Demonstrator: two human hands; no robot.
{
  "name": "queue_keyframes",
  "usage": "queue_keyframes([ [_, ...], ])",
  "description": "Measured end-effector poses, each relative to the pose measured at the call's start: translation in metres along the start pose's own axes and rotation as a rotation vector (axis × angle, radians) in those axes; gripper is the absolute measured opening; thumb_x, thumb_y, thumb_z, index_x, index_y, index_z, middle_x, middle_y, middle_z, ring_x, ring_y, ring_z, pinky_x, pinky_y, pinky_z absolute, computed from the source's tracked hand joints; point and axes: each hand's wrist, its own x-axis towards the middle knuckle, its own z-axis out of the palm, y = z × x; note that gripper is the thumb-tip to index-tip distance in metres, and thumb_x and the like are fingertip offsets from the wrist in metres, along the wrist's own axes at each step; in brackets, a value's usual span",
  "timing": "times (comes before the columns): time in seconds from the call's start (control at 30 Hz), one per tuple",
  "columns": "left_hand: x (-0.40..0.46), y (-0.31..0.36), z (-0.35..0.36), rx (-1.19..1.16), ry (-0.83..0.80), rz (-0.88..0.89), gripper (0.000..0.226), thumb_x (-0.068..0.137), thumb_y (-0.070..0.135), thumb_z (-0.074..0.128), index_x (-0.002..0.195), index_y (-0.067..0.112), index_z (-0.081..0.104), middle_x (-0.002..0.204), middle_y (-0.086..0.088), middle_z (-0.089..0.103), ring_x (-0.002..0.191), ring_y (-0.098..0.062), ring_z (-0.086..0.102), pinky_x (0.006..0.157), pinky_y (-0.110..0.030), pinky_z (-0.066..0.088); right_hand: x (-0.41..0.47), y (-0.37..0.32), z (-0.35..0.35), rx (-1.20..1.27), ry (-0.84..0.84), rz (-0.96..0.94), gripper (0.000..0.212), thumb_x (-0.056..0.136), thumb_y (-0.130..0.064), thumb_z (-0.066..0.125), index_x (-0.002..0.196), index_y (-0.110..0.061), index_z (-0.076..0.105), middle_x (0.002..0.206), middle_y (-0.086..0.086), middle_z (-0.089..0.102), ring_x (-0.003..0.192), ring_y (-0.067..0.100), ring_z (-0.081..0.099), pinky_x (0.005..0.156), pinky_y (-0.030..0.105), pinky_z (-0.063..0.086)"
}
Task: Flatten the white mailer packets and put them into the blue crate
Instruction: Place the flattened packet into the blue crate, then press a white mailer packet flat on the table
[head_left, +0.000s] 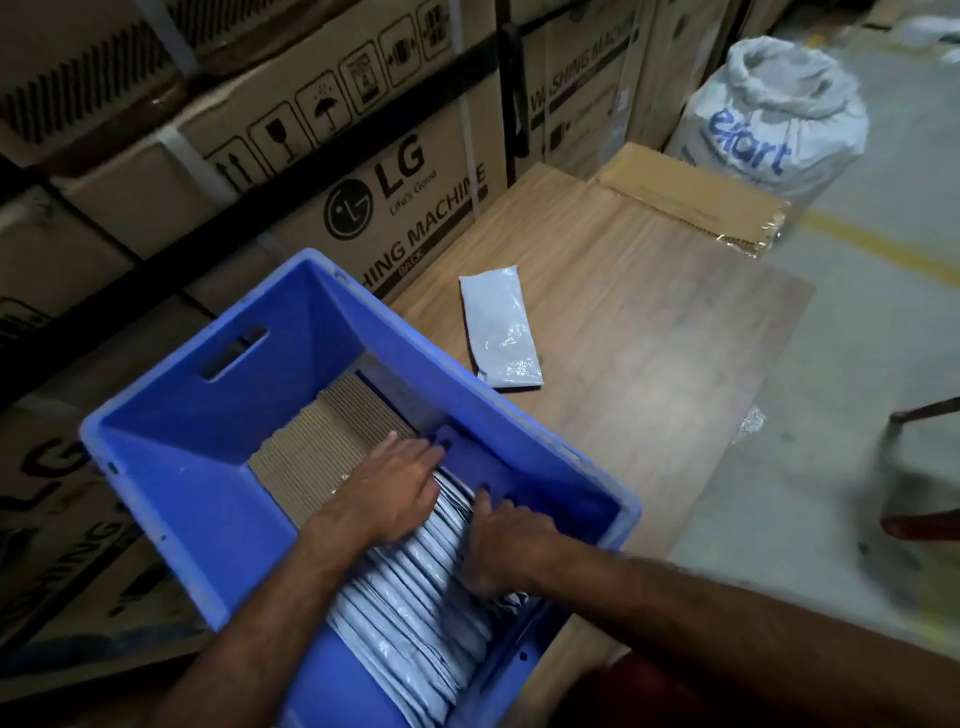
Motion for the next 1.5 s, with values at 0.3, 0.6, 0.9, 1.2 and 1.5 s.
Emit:
queue_keyframes([
  [0.3,-0.058,0.022,-0.043,-0.043,0.346,-0.400,0.077,0.090,0.043,0.015,0.158,0.010,0.032,0.161,-0.009,0.037,0.148,-0.024,0.037,0.124,-0.045,0.018,-0.044,0.025,-0.062,-0.056,0.671,-0.647,0.079,0.086,-0.036,0.034,0.161,-0.014,0.021,0.168,0.013,0.016,0.154,0.024,0.023,0.121,0.037,0.031],
  [0.6,-0.011,0.109,-0.073,-0.105,0.552,-0.651,0.068,0.090,0.032,0.030,0.147,-0.001,0.048,0.152,-0.024,0.046,0.137,-0.038,0.050,0.117,-0.056,0.032,0.034,0.099,-0.156,-0.313,0.765,-0.869,0.067,0.091,-0.017,0.053,0.156,-0.015,0.036,0.166,0.017,0.021,0.153,0.031,0.024,0.125,0.043,0.020],
  [0.9,0.154,0.195,-0.128,-0.299,0.529,-0.800,0.068,0.085,0.032,0.041,0.144,0.000,0.052,0.153,-0.024,0.044,0.139,-0.033,0.049,0.112,-0.045,0.044,0.173,0.221,-0.236,-0.488,0.554,-0.867,0.065,0.090,-0.025,0.047,0.154,-0.013,0.039,0.163,0.020,0.028,0.151,0.036,0.026,0.123,0.047,0.024],
  [1.2,0.311,0.165,-0.024,-0.614,0.390,-1.265,0.094,0.091,0.046,0.063,0.156,-0.006,0.020,0.162,-0.035,0.008,0.152,-0.048,0.012,0.122,-0.056,0.016,0.294,0.226,-0.276,-0.770,0.417,-0.963,0.072,0.094,-0.026,0.058,0.159,-0.016,0.030,0.166,0.019,0.020,0.154,0.035,0.019,0.124,0.050,0.017],
  [1.5,0.338,0.131,0.037,-0.563,0.423,-1.311,0.067,0.094,0.035,0.029,0.154,0.006,0.039,0.160,-0.026,0.031,0.149,-0.040,0.031,0.121,-0.051,0.024,0.336,0.187,-0.261,-0.792,0.368,-0.988,0.081,0.096,-0.049,0.045,0.163,-0.018,0.013,0.169,0.018,0.001,0.157,0.031,-0.001,0.126,0.049,-0.007],
])
